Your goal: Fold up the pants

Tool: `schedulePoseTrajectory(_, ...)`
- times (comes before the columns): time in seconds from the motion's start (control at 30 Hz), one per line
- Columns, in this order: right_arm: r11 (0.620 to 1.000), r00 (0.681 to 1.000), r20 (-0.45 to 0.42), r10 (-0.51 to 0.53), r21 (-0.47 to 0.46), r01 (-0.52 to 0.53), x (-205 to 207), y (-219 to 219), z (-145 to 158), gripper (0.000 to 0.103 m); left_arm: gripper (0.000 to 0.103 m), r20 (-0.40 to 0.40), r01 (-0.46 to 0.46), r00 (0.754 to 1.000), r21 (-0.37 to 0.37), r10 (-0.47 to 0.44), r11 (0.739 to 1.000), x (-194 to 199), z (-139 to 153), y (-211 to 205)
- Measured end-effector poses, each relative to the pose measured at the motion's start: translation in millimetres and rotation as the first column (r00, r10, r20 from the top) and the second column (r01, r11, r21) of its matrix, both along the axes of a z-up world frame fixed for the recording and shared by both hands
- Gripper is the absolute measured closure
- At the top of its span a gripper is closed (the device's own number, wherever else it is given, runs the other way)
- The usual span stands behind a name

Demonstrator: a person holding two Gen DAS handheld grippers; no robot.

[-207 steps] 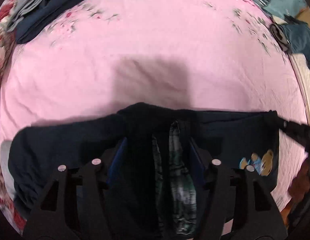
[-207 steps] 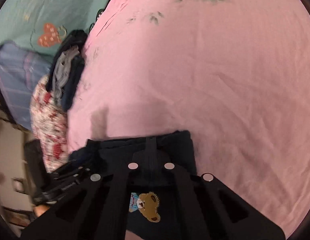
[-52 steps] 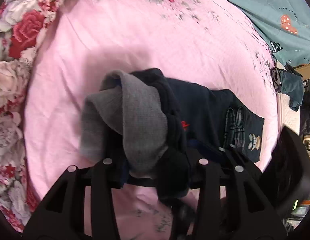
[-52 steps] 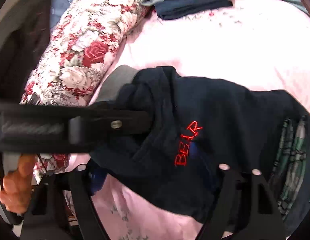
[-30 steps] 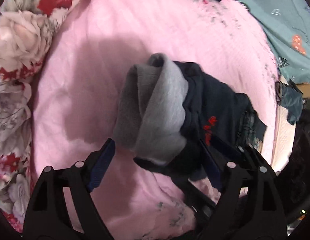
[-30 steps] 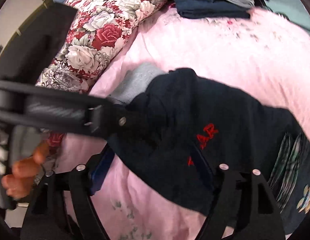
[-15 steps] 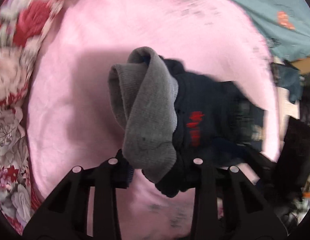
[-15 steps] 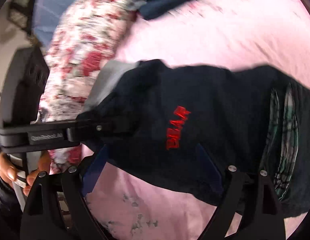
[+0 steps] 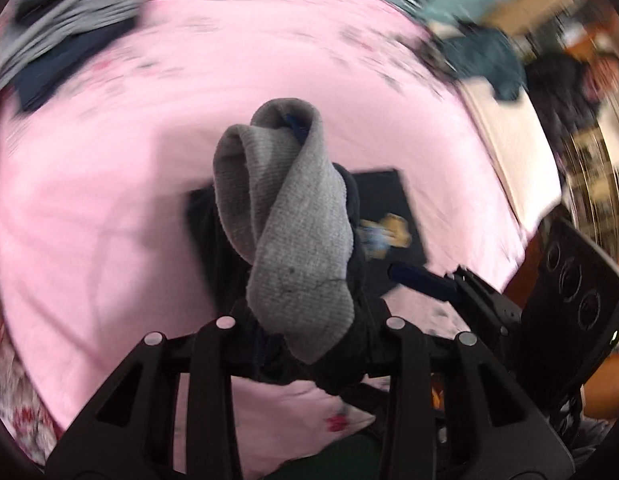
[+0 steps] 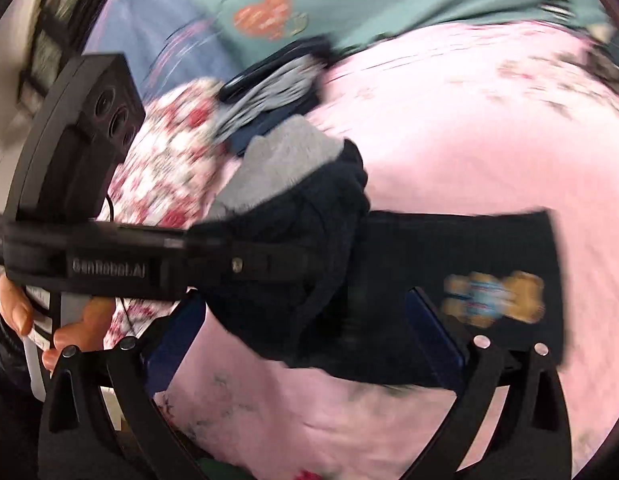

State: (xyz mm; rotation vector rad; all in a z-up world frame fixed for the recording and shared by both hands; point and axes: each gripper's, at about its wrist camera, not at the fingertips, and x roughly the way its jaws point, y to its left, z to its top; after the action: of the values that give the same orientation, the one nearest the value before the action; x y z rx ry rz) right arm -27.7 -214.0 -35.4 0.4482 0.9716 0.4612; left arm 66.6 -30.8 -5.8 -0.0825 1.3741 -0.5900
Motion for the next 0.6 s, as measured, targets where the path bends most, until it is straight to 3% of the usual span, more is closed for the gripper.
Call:
schedulePoseTrajectory(0.1, 0.993, 0.993, -0.039, -0.11, -0.04, 0.108, -10.0, -40.4, -18.6, 0.001, 0.067, -0.022, 0.096, 0.995, 0.004, -0.096, 0.995, 1.5, -15.3, -57.0)
schedulePoseTrajectory(0.13, 0.986, 0.984, -0.081, -0.162, -0.057, 0.157, -12.8, -55.3, -28.5, 0.001, 0.061, -0.028, 0.128, 0.991, 0.012, -0.127, 0.992, 0.1, -24.2, -71.9)
schedulePoseTrajectory(0.17, 0.982, 0.976, -0.114, -0.185, -0.06, 0.179, -14.9, -63.8, -35.9, 0.001, 0.041, -0.036, 0.176, 0.984, 0.032, -0.175, 0.984, 1.0, -41.0, -94.1)
schedulePoseTrajectory(0.2, 0.979, 0.969, -0.146, -0.2, -0.073, 0.191, -17.2, -70.0, -42.9, 0.001, 0.032, -0.043, 0.192, 0.981, 0.031, -0.191, 0.981, 2.1, -53.2, -104.1)
schedulePoseTrajectory(0.3, 0.971, 0.96, -0.156, -0.234, -0.093, 0.222, -29.5, -82.9, -46.0, 0.001, 0.026, -0.137, 0.216, 0.968, 0.012, -0.212, 0.976, 5.8, -89.4, -125.5)
schedulePoseTrajectory(0.4, 0.97, 0.963, -0.134, -0.233, -0.109, 0.219, -31.1, -87.3, -35.4, 0.001, 0.024, -0.098, 0.223, 0.97, 0.004, -0.222, 0.975, 0.9, -69.2, -123.1)
schedulePoseTrajectory(0.47, 0.968, 0.964, -0.115, -0.239, -0.107, 0.227, -28.1, -90.7, -26.8, 0.001, 0.015, -0.048, 0.236, 0.971, -0.007, -0.236, 0.972, -4.5, -45.0, -111.5)
schedulePoseTrajectory(0.6, 0.965, 0.965, -0.064, -0.253, -0.085, 0.248, -14.9, -90.5, -10.4, 0.001, 0.004, 0.14, 0.164, 0.976, 0.024, -0.166, 0.986, -7.7, 1.7, -68.7)
